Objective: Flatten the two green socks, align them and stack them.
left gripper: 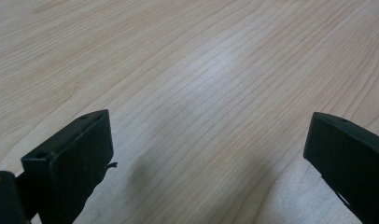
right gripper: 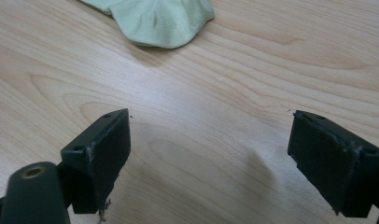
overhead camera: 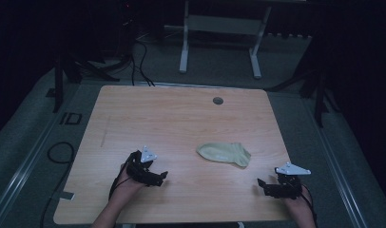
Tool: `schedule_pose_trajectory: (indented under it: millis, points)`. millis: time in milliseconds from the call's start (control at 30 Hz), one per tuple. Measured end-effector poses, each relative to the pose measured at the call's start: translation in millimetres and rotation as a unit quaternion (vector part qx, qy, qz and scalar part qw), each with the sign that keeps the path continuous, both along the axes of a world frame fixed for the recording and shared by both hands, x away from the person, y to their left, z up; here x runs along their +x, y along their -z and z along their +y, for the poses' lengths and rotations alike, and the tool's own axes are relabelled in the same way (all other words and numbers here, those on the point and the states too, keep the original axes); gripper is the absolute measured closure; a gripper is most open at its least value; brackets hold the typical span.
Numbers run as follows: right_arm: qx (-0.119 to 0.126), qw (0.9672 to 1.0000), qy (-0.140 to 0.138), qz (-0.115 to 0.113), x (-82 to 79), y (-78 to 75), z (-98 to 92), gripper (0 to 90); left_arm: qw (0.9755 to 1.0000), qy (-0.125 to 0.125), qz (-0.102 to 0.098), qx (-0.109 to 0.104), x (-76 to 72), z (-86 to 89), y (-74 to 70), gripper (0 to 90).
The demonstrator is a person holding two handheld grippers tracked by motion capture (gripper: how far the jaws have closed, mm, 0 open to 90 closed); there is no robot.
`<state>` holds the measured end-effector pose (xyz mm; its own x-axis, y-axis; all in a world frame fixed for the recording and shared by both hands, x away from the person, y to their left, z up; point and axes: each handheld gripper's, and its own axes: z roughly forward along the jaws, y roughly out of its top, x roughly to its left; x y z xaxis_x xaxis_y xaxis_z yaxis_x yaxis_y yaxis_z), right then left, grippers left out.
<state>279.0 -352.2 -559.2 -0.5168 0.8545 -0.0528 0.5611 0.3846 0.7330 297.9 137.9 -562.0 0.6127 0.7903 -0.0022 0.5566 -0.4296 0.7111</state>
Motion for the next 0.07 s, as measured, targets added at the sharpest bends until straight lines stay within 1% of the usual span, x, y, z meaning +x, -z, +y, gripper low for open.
schedule_pose_trajectory:
  millis: [67]
  points:
    - [0.002, 1.0000, 0.001, 0.000, 0.3, 0.2, -0.6, 12.9, 1.0000, -0.001, -0.002, -0.002, -0.4, 1.4, 0.1, 1.3]
